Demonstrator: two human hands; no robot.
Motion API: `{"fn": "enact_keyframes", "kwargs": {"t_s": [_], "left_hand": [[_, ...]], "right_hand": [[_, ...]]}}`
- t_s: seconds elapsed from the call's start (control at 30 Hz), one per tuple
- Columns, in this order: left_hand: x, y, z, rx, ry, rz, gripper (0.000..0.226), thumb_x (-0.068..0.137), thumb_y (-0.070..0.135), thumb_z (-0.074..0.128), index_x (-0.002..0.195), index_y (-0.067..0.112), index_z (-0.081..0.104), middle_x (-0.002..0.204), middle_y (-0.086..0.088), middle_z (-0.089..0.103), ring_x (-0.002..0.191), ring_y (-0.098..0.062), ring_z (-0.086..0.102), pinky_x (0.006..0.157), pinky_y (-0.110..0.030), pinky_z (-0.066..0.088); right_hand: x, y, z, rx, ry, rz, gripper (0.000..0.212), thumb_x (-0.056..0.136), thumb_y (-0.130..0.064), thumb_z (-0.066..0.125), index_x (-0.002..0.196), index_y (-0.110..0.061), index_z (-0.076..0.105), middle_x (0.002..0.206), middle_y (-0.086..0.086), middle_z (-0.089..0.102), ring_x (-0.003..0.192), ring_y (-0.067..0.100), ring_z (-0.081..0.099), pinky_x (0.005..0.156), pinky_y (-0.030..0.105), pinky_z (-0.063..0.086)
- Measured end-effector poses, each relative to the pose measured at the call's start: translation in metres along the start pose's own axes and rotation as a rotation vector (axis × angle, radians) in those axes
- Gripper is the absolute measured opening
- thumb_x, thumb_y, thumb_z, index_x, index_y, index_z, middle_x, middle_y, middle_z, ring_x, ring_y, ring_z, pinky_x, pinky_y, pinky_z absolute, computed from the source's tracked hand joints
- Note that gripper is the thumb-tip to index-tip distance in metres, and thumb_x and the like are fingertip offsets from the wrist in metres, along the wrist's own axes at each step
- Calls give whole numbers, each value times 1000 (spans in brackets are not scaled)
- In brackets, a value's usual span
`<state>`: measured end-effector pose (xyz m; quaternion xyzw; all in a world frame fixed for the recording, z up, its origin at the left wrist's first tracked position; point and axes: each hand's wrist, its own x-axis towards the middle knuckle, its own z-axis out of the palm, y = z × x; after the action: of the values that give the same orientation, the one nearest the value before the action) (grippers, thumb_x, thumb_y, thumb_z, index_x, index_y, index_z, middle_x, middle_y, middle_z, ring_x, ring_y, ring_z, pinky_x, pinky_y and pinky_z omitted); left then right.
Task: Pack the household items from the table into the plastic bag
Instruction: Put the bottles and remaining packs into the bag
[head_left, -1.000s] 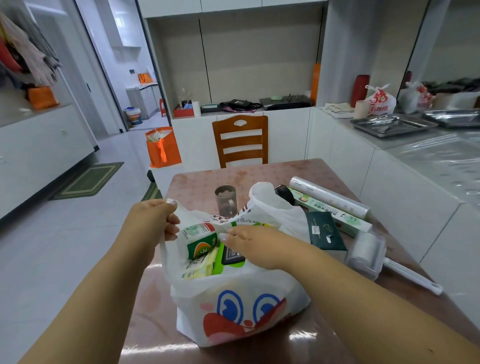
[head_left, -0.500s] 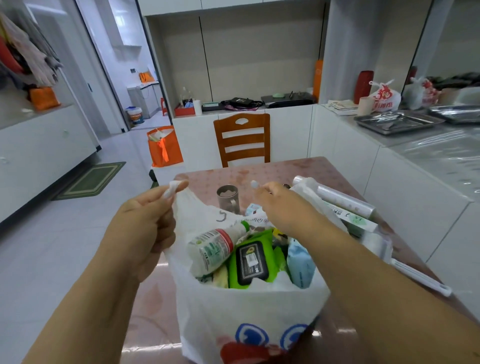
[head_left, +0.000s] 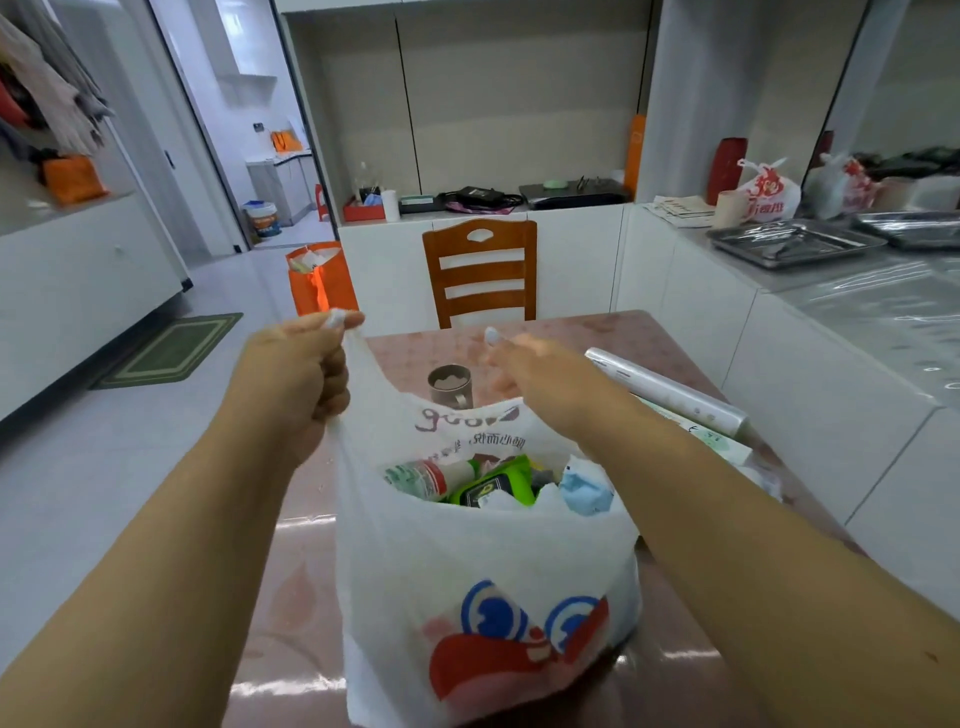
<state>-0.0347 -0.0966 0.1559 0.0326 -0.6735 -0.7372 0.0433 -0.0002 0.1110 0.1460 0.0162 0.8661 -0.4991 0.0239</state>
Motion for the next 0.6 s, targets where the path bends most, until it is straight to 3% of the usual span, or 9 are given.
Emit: {"fn": "enact_keyframes", "kwargs": {"t_s": [0.07, 0.17, 0.33, 0.4, 0.5, 0.6], "left_hand": [[7, -2, 1, 37, -4, 18, 26, 102, 20, 45, 111, 7, 66, 44, 8, 33, 37, -6, 25, 35, -17, 26], [1, -24, -7, 115, -2, -50, 26, 102, 17, 45, 111, 5, 66, 45, 7, 32, 38, -6, 24, 35, -17, 24], [4, -36, -18, 217, 28, -134, 26, 102, 17, 45, 109, 4, 66, 50, -1, 38, 43, -12, 31, 42, -23, 33], [8, -35, -17, 258, 52, -131, 24, 101, 18, 48, 105, 4, 67, 54, -4, 44, 44, -14, 38, 45, -26, 41], [15, -32, -11, 370, 135, -143, 21, 98, 21, 53, 95, 7, 68, 65, -10, 56, 53, -22, 53, 64, -37, 57], [19, -30, -10, 520, 179, -106, 26, 96, 31, 55, 86, 9, 64, 78, -10, 64, 72, -27, 63, 84, -45, 56]], "right_hand": [[3, 0, -1, -29, 42, -18, 48, 97, -57, 31, 120, -23, 55, 106, 1, 66, 95, 13, 59, 63, 21, 36], [6, 7, 1, -32, 37, 6, 40, 97, -57, 32, 105, -24, 54, 101, 1, 66, 94, 16, 59, 64, 22, 37], [17, 14, 15, 33, 1, 11, 53, 96, -59, 34, 109, -15, 60, 106, 8, 69, 102, 25, 63, 96, 42, 47], [19, 10, 16, 97, -24, 8, 53, 95, -60, 34, 111, -17, 60, 102, 3, 70, 102, 22, 63, 100, 45, 46], [21, 2, 13, 176, -43, -22, 52, 96, -57, 34, 106, -14, 63, 100, 9, 72, 100, 25, 67, 98, 44, 50], [17, -6, 0, 298, -36, -95, 48, 97, -53, 36, 102, -13, 62, 98, 10, 72, 94, 20, 70, 92, 37, 55]]}}
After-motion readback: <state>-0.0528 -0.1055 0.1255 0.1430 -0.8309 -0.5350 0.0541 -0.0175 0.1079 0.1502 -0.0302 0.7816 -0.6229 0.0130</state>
